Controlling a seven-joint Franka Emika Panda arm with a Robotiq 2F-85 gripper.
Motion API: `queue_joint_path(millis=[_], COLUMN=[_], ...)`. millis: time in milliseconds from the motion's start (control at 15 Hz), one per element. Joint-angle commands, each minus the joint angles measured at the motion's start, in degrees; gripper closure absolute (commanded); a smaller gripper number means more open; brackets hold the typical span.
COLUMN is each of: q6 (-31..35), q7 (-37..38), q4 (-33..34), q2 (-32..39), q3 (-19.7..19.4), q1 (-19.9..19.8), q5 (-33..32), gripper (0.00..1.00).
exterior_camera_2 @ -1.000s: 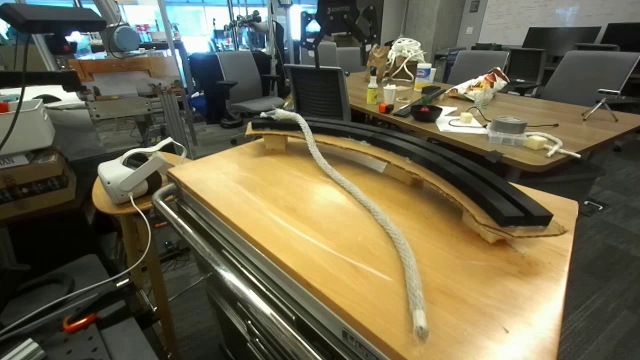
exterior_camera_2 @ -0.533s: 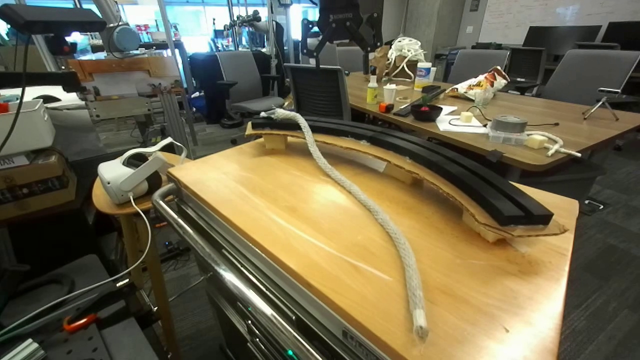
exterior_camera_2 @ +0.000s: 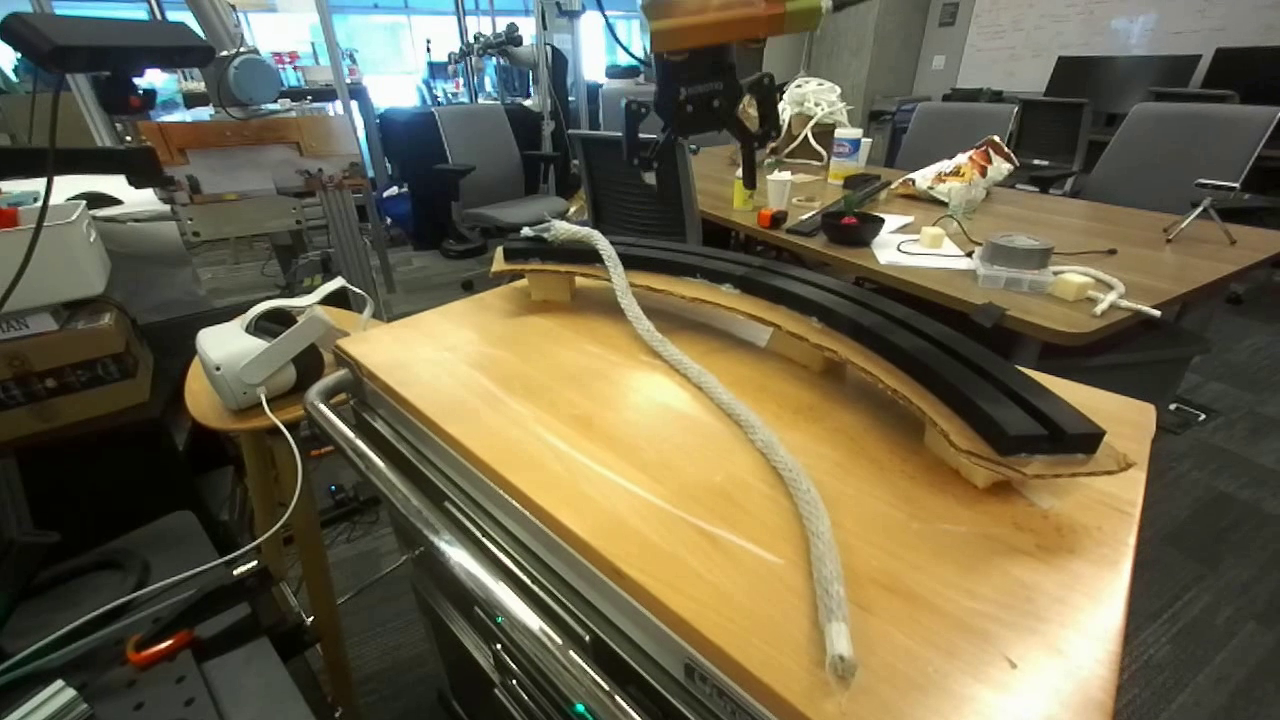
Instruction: Put the white rope on the skate
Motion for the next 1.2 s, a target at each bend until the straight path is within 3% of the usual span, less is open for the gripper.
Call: queue_joint_path(millis=[0,133,333,400,600,733,1000,1133], q6=[12.65,17.64,18.87,16.66,15.43,13.4,13.76,12.27], q7=[8.39,11.54,9.59,9.14,8.87,2.26,-14.89,-17.89], q4=[-14.4,-21.11,-25.23,-20.62,-21.72,-20.01,-17.73,-16.61], q2=[-6.13,-7.8,-8.66,-4.85,-5.43,-4.1,-0.95,0.23], q3=[-1.59,-2.8,-4.09,-3.46,-4.22,-3.52,-2.04,-2.29], q1=[-0.36,-0.52,-0.86,-0.77,-0.41,-0.88,-2.54,-2.66], q5=[1.71,-0.68,-4.71,-2.24,-6.49,-6.36,0.01,1.25], gripper=[0.0,0.0,0.0,0.0,0.0,0.0,0.0,0.0])
